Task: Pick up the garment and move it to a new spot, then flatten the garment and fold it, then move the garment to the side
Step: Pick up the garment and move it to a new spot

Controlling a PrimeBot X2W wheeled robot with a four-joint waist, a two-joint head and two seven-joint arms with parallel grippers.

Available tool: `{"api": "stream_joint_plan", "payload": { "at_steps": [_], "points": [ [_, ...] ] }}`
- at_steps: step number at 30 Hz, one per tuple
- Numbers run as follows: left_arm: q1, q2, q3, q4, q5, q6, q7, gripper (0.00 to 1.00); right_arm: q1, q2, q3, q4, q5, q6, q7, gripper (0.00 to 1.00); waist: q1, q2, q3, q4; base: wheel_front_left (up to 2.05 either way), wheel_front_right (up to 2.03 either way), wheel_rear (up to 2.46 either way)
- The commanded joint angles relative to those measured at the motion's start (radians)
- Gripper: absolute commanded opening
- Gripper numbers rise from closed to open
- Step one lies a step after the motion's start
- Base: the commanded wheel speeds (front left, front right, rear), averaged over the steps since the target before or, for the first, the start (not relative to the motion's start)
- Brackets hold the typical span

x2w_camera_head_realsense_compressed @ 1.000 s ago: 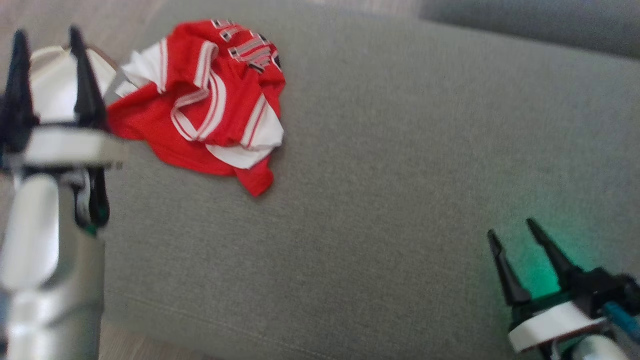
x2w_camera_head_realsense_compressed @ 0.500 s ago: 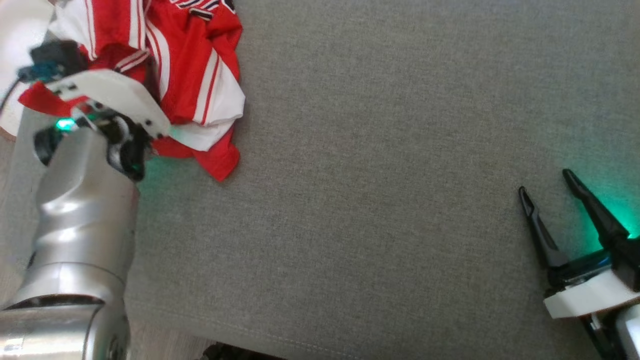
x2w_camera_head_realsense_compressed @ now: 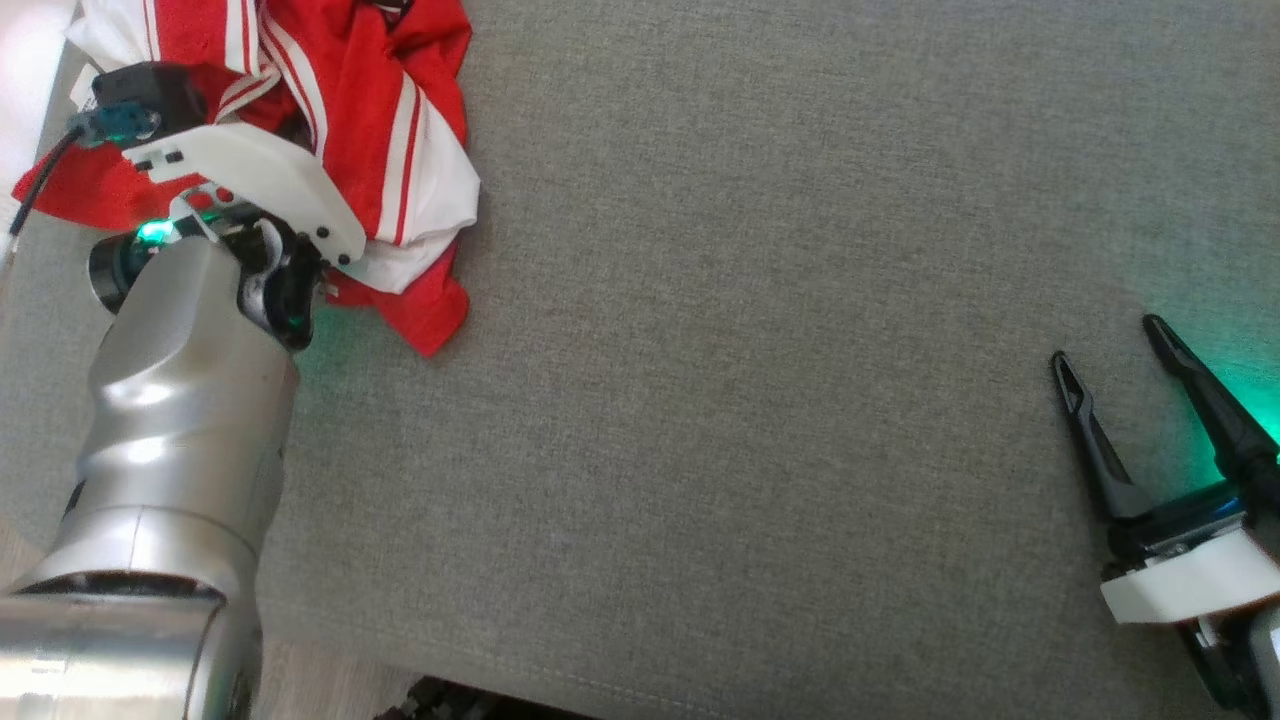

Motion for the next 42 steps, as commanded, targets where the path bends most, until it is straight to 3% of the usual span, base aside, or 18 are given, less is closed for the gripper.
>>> {"api": "stream_joint_plan", "payload": {
  "at_steps": [1,9,16,23,29,35,42],
  "points": [
    [0.014,0.056,-0.012,-0.048,-0.014,-0.006,-0.048,0.00,-0.012,-0.014,0.017,-0.004,-0.007,0.007,-0.002,1.00,0.0001,0.0000,-0.008,-0.004,0.00,0.00,0.00],
    [-0.018,0.147,-0.129,-0.161,-0.066,-0.006,-0.262,0.00,-0.023,0.035,0.046,0.065,0.000,0.007,-0.047,1.00,0.0001,0.0000,-0.110,-0.024,0.00,0.00,0.00],
    [-0.050,0.217,-0.258,-0.257,-0.086,-0.006,-0.327,0.00,-0.042,0.107,0.088,0.153,0.014,0.007,-0.087,1.00,0.0001,0.0000,-0.243,-0.073,0.00,0.00,0.00],
    [-0.099,0.279,-0.411,-0.424,-0.131,-0.006,-0.306,0.00,-0.033,0.202,0.101,0.219,0.031,0.007,-0.104,1.00,0.0001,0.0000,-0.381,-0.173,0.00,0.00,0.00],
    [-0.126,0.325,-0.509,-0.603,-0.189,-0.006,-0.252,0.00,-0.001,0.259,0.103,0.193,0.030,0.007,-0.105,1.00,0.0001,0.0000,-0.454,-0.323,0.00,0.00,0.00],
    [-0.066,0.313,-0.566,-0.704,-0.213,-0.003,-0.204,0.00,-0.005,0.280,0.110,0.175,0.026,0.007,-0.105,1.00,0.0001,0.0000,-0.440,-0.465,0.00,0.00,0.00],
    [0.112,0.290,-0.692,-0.706,-0.135,0.041,-0.215,0.00,-0.047,0.312,0.128,0.165,0.041,0.007,-0.105,1.00,0.0001,0.0000,-0.355,-0.550,0.00,0.00,0.00]
  ]
}}
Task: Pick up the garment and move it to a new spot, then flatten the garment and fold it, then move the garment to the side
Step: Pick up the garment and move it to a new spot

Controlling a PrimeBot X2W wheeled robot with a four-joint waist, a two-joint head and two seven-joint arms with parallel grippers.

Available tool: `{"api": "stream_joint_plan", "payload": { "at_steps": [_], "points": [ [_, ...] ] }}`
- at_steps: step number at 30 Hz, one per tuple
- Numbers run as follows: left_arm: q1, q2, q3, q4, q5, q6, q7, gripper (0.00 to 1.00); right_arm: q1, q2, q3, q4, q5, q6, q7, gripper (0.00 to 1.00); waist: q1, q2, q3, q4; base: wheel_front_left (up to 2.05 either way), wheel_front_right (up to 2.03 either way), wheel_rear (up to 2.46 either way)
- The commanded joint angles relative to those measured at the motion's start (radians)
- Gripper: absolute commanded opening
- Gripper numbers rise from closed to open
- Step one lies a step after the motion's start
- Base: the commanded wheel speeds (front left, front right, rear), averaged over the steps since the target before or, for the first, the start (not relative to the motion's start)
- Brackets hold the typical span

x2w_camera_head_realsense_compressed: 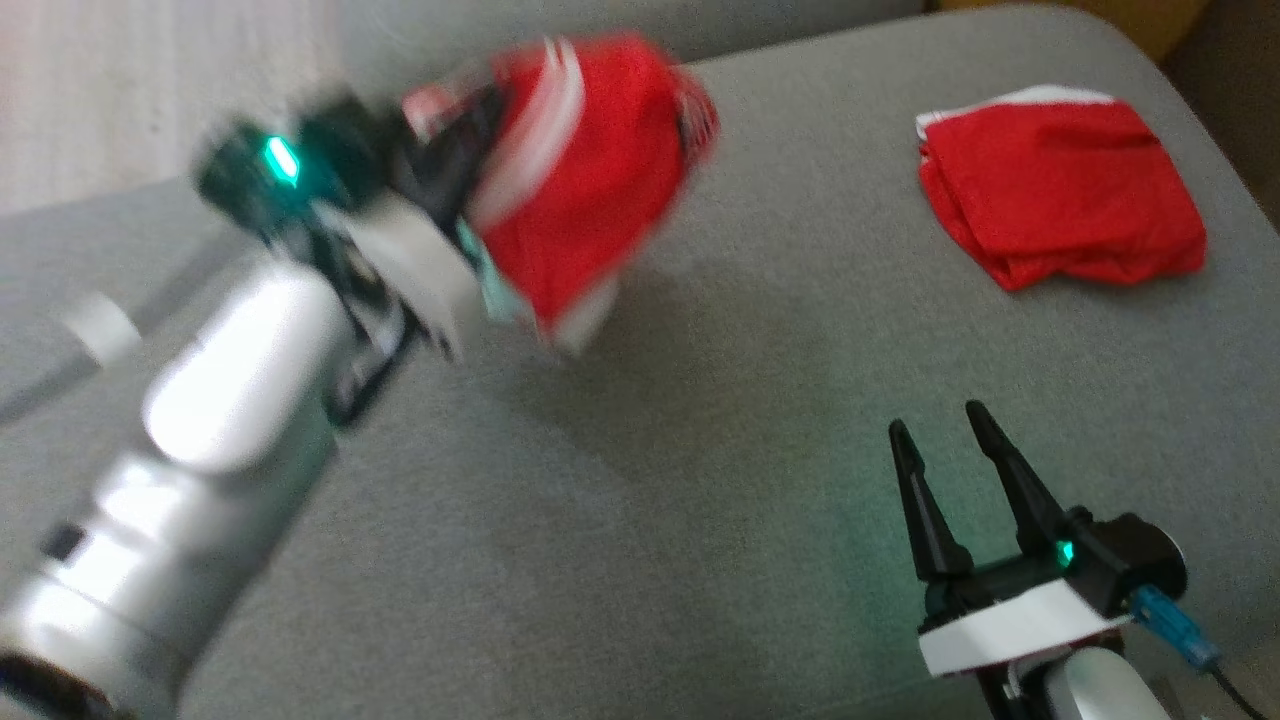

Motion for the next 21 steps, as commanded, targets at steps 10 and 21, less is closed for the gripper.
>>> {"api": "stream_joint_plan", "payload": {
  "at_steps": [10,21],
  "points": [
    [0.257,-0.162,0.004,0.184,-0.033,0.107,-0.221,1.00,-0.056,0.023,0.010,-0.033,0.019,0.007,-0.013,1.00,0.0001,0.0000,0.102,-0.008,0.00,0.00,0.00],
    [0.510,-0.240,0.232,-0.030,0.081,0.254,-0.262,1.00,-0.036,0.026,-0.015,0.024,0.029,0.007,-0.014,1.00,0.0001,0.0000,-0.071,0.124,0.00,0.00,0.00]
  ]
}}
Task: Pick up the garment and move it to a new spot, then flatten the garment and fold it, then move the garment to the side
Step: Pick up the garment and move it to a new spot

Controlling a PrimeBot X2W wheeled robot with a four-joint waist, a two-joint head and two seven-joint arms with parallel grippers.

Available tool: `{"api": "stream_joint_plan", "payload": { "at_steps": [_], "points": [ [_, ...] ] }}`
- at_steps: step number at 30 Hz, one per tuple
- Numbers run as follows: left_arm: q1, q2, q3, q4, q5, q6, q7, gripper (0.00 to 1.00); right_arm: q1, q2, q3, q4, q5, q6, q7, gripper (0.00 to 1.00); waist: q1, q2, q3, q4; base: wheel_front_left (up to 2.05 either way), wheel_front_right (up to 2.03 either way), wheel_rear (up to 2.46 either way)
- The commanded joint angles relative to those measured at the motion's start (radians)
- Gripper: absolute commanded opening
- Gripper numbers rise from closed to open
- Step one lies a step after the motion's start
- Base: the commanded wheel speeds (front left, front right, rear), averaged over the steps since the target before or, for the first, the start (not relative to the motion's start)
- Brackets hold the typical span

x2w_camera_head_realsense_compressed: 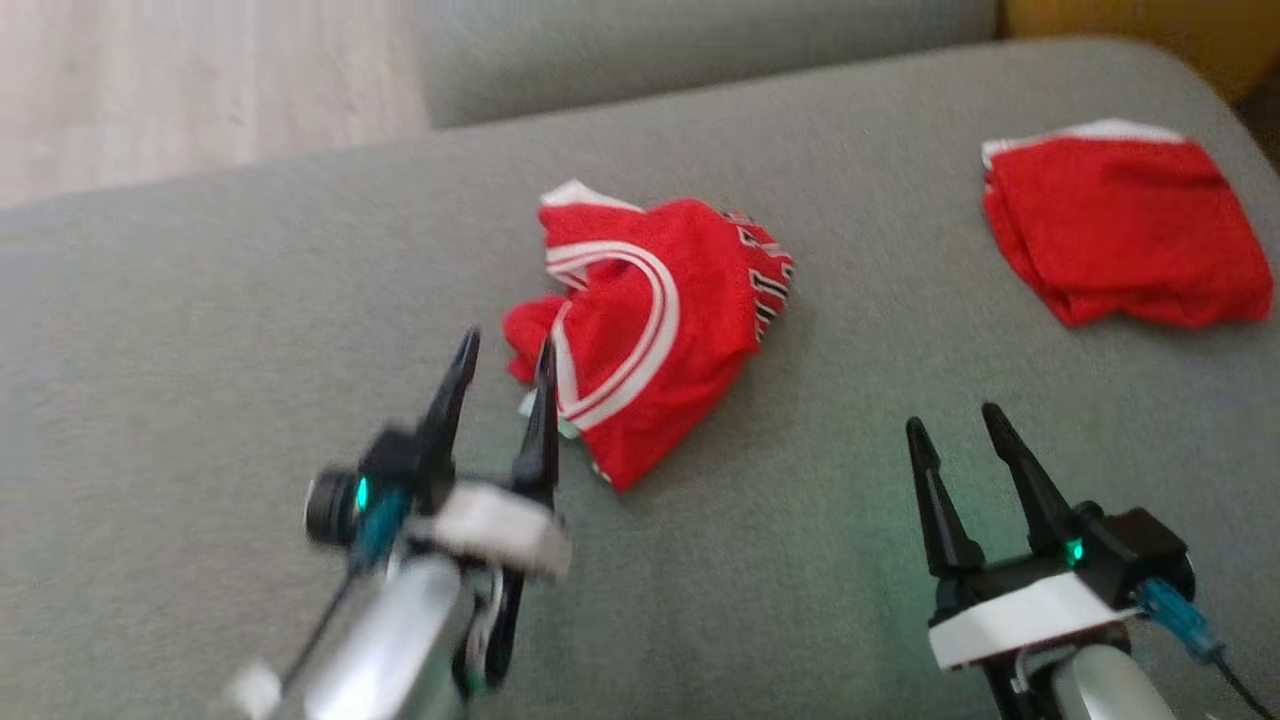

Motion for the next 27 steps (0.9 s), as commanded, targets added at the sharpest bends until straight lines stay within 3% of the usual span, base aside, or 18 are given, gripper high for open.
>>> {"api": "stream_joint_plan", "payload": {
  "at_steps": [1,5,12,19,27],
  "points": [
    [0.049,0.007,0.054,-0.060,0.031,0.015,-0.009,1.00,0.002,0.007,0.011,-0.019,0.006,0.007,-0.014,1.00,0.0001,0.0000,-0.090,0.071,0.00,0.00,0.00],
    [0.219,0.004,0.158,-0.210,0.107,0.039,-0.009,1.00,0.033,0.016,-0.019,-0.005,0.003,0.007,-0.014,1.00,0.0001,0.0000,-0.148,0.129,0.00,0.00,0.00],
    [0.458,-0.020,0.330,-0.373,0.199,0.009,-0.009,1.00,0.112,0.035,-0.079,0.004,-0.014,0.007,-0.014,1.00,0.0001,0.0000,-0.227,0.186,0.00,0.00,0.00],
    [0.633,-0.032,0.381,-0.432,0.330,0.009,-0.009,1.00,0.207,0.045,-0.114,-0.035,-0.036,0.007,-0.014,1.00,0.0001,0.0000,-0.264,0.195,0.00,0.00,0.00],
    [0.689,-0.057,0.424,-0.461,0.366,0.003,-0.009,1.00,0.221,0.048,-0.109,-0.043,-0.042,0.007,-0.014,1.00,0.0001,0.0000,-0.267,0.187,0.00,0.00,0.00]
  ]
}}
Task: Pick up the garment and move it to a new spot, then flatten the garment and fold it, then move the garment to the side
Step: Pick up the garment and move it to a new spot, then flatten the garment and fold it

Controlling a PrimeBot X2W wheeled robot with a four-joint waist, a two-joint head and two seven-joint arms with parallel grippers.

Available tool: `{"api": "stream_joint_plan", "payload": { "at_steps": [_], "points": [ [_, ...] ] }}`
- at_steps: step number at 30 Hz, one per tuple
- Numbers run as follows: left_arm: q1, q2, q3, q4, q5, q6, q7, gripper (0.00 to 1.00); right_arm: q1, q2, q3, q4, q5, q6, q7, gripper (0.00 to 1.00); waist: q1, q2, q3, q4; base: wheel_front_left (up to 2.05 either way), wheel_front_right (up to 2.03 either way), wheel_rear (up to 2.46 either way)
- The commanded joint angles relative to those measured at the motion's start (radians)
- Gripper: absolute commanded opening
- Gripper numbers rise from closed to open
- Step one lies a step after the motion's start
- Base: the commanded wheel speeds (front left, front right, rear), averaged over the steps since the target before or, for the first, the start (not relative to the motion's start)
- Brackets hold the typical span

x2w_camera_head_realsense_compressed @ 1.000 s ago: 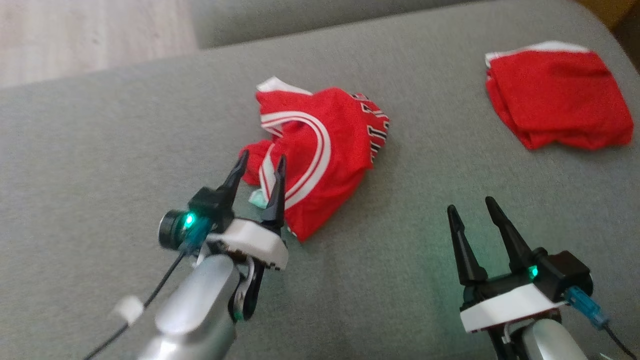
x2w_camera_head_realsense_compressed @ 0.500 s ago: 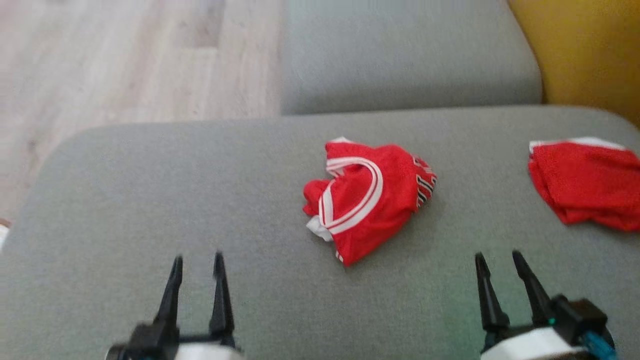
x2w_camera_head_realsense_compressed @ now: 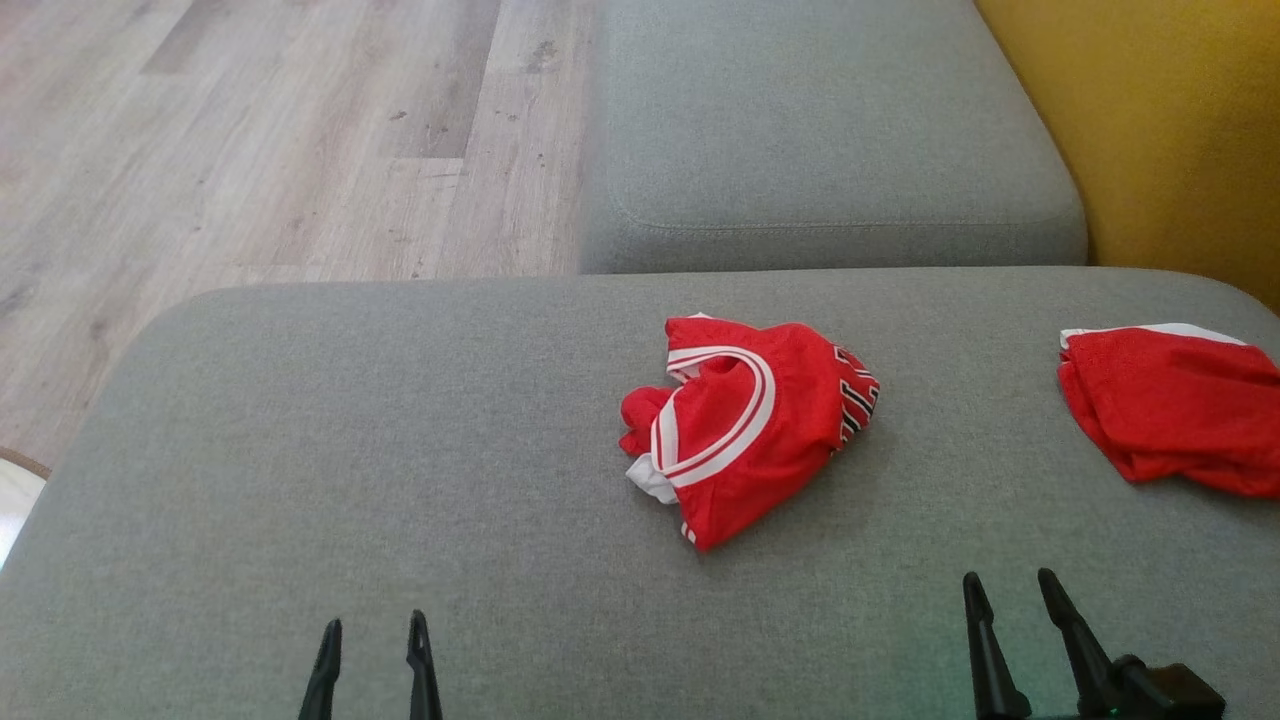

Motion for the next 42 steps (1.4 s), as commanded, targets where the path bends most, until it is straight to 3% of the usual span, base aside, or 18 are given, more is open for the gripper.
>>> {"api": "stream_joint_plan", "payload": {
  "at_steps": [1,16,24,28,37,42],
  "points": [
    [-0.041,-0.016,0.041,-0.038,0.010,-0.004,-0.009,1.00,-0.045,-0.007,0.025,-0.032,-0.009,0.007,-0.014,1.00,0.0002,-0.0001,0.001,-0.002,0.00,0.00,0.00],
    [-0.048,-0.022,0.063,-0.033,0.033,-0.026,-0.009,1.00,-0.047,-0.006,0.035,-0.025,-0.009,0.007,-0.014,1.00,0.0002,-0.0001,0.008,-0.002,0.00,0.00,0.00],
    [-0.109,-0.022,0.018,0.036,-0.008,-0.047,-0.009,1.00,-0.068,-0.006,0.040,-0.042,-0.016,0.007,-0.014,1.00,0.0002,-0.0001,0.059,-0.011,0.00,0.00,0.00],
    [-0.216,-0.022,-0.050,0.164,-0.035,-0.086,-0.010,1.00,-0.084,-0.006,0.051,-0.050,-0.023,0.007,-0.014,1.00,0.0002,-0.0001,0.114,-0.036,0.00,0.00,0.00],
    [-0.490,-0.022,-0.239,0.405,-0.187,-0.219,-0.009,1.00,-0.143,-0.033,0.075,-0.066,-0.033,0.007,-0.014,1.00,0.0002,-0.0001,0.231,-0.121,0.00,0.00,0.00],
    [-0.654,-0.022,-0.341,0.541,-0.274,-0.243,0.033,1.00,-0.194,-0.045,0.082,-0.079,-0.040,0.007,-0.014,1.00,0.0002,-0.0001,0.302,-0.175,0.00,0.00,0.00]
  ]
}}
